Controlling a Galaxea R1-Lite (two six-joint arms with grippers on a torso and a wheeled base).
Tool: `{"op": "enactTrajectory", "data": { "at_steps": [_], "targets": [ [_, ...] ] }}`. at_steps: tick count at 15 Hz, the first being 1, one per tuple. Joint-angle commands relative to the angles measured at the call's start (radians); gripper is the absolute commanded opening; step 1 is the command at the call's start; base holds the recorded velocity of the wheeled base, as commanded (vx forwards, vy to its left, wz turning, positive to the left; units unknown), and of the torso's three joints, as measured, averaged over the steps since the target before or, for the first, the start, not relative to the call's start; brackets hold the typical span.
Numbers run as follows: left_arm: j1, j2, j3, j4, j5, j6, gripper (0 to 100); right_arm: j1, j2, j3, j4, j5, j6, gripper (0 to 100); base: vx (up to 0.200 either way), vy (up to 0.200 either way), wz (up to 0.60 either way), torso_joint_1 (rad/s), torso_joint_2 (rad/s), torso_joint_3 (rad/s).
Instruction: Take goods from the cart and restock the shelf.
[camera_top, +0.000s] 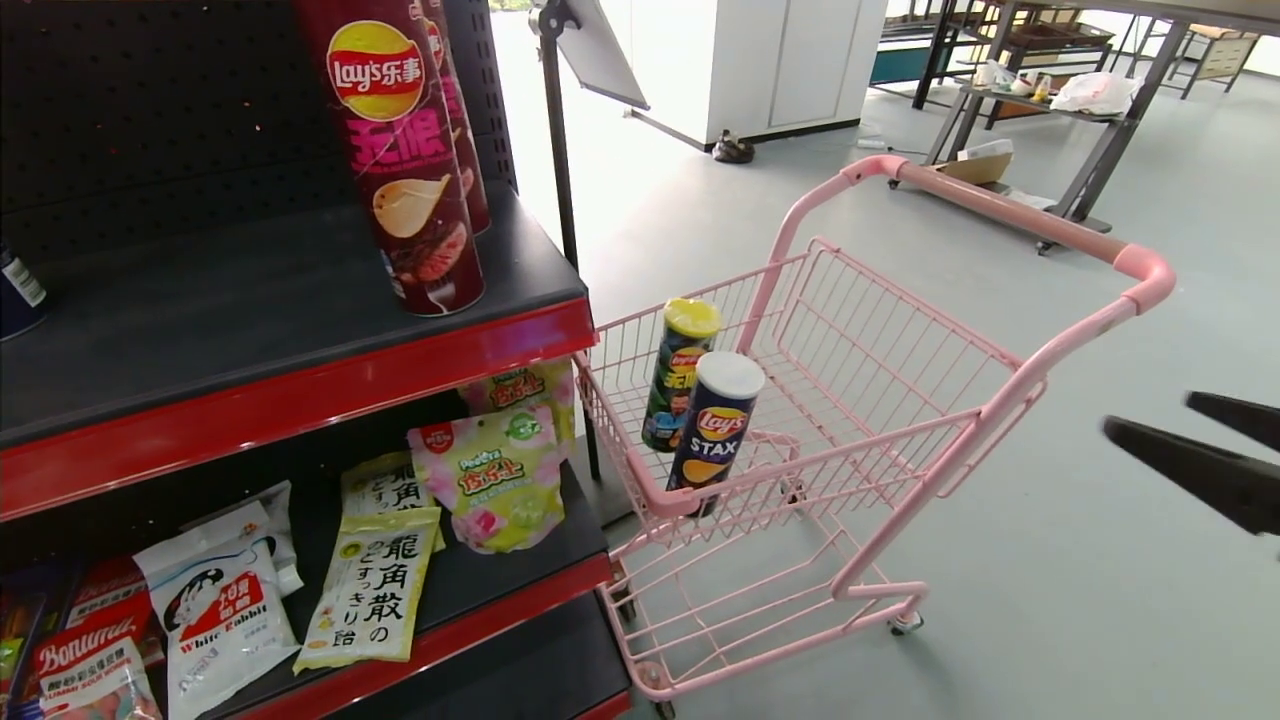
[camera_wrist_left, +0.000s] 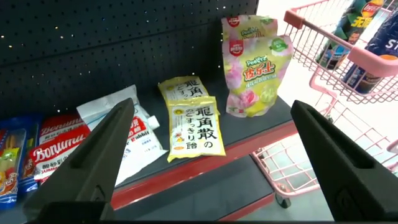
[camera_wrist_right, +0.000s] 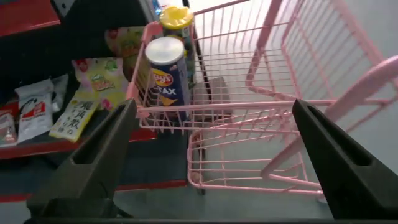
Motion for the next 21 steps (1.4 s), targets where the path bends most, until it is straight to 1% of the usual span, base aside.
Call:
{"op": "enactTrajectory", "data": {
  "at_steps": [1, 2, 3, 4, 7, 11, 15, 17, 21],
  "targets": [
    [0.0, 0.0, 0.0, 0.0, 0.0, -0.001, 100, 0.08, 0.537, -0.034, -0.307, 0.182, 0.004, 100, 0.0, 0.0, 0.0, 0.0, 0.0, 0.0],
    [0.0, 0.0, 0.0, 0.0, 0.0, 0.0, 100, 0.083, 0.577, -0.036, -0.355, 0.208, -0.003, 100, 0.0, 0.0, 0.0, 0.0, 0.0, 0.0],
    [0.0, 0.0, 0.0, 0.0, 0.0, 0.0, 100, 0.111, 0.651, -0.052, -0.395, 0.251, -0.04, 100, 0.0, 0.0, 0.0, 0.0, 0.0, 0.0],
    [0.0, 0.0, 0.0, 0.0, 0.0, 0.0, 100, 0.134, 0.677, -0.065, -0.395, 0.256, -0.046, 100, 0.0, 0.0, 0.0, 0.0, 0.0, 0.0],
    [0.0, 0.0, 0.0, 0.0, 0.0, 0.0, 100, 0.169, 0.773, -0.094, -0.402, 0.258, -0.06, 100, 0.0, 0.0, 0.0, 0.0, 0.0, 0.0],
    [0.0, 0.0, 0.0, 0.0, 0.0, 0.0, 100, 0.172, 0.893, -0.218, -0.402, 0.262, -0.066, 100, 0.0, 0.0, 0.0, 0.0, 0.0, 0.0],
    [0.0, 0.0, 0.0, 0.0, 0.0, 0.0, 100, 0.2, 0.953, -0.272, -0.404, 0.264, -0.066, 100, 0.0, 0.0, 0.0, 0.0, 0.0, 0.0],
    [0.0, 0.0, 0.0, 0.0, 0.0, 0.0, 100, 0.206, 1.008, -0.335, -0.406, 0.261, -0.069, 100, 0.0, 0.0, 0.0, 0.0, 0.0, 0.0],
    [0.0, 0.0, 0.0, 0.0, 0.0, 0.0, 100, 0.204, 1.082, -0.411, -0.406, 0.256, -0.089, 100, 0.0, 0.0, 0.0, 0.0, 0.0, 0.0]
  ]
}}
